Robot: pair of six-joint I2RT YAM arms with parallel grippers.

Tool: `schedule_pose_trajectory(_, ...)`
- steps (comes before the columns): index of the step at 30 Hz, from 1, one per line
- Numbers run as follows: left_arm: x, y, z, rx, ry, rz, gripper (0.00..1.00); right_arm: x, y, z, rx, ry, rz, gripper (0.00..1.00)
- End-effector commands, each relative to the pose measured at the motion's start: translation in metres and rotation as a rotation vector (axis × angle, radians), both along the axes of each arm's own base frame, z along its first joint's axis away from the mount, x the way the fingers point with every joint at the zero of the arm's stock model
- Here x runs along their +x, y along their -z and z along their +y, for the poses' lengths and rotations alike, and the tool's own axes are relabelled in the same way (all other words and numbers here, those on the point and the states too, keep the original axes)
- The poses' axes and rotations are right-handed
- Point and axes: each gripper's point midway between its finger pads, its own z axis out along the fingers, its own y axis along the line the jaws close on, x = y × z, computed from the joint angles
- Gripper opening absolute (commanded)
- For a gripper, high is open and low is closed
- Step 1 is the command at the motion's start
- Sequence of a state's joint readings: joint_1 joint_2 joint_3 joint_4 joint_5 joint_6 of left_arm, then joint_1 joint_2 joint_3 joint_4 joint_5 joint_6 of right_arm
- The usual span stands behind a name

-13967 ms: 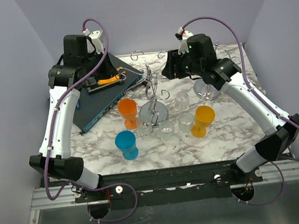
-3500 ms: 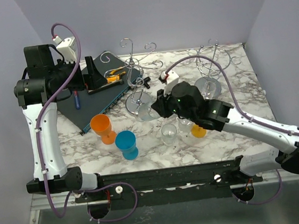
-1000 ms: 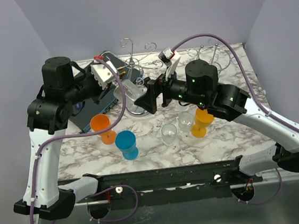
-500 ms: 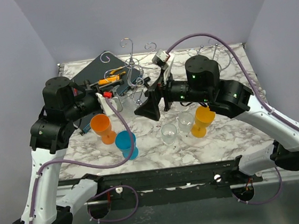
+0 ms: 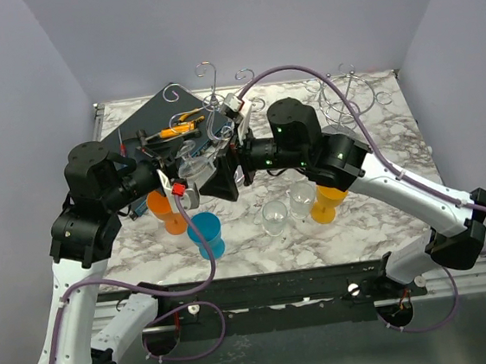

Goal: Place the wine glass upside down on the wine glass rack
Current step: Turn the wine glass upside down at the wine rack.

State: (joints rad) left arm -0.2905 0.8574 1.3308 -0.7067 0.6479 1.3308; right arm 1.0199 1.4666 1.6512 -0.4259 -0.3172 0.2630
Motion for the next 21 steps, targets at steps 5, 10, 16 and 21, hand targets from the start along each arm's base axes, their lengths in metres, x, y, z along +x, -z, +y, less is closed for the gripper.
schedule_pose_trajectory(5,-0.007,-0.03,-0.012,-0.015,0.087,-0.164,0.0,0.0,0.015,0.017,0.093,-0.045,-0.039,1.0)
schedule_pose_trajectory(10,-0.013,-0.03,-0.016,-0.019,0.129,-0.173,0.0,0.004,0.023,0.022,0.094,-0.05,-0.071,1.0)
schedule_pose_trajectory(16,-0.026,-0.013,-0.025,0.019,0.222,-0.207,0.0,0.007,0.017,0.023,0.11,-0.047,-0.097,1.0)
schedule_pose_trajectory(21,-0.025,-0.019,-0.027,0.014,0.229,-0.209,0.0,0.002,0.024,0.022,0.111,-0.062,-0.08,0.96)
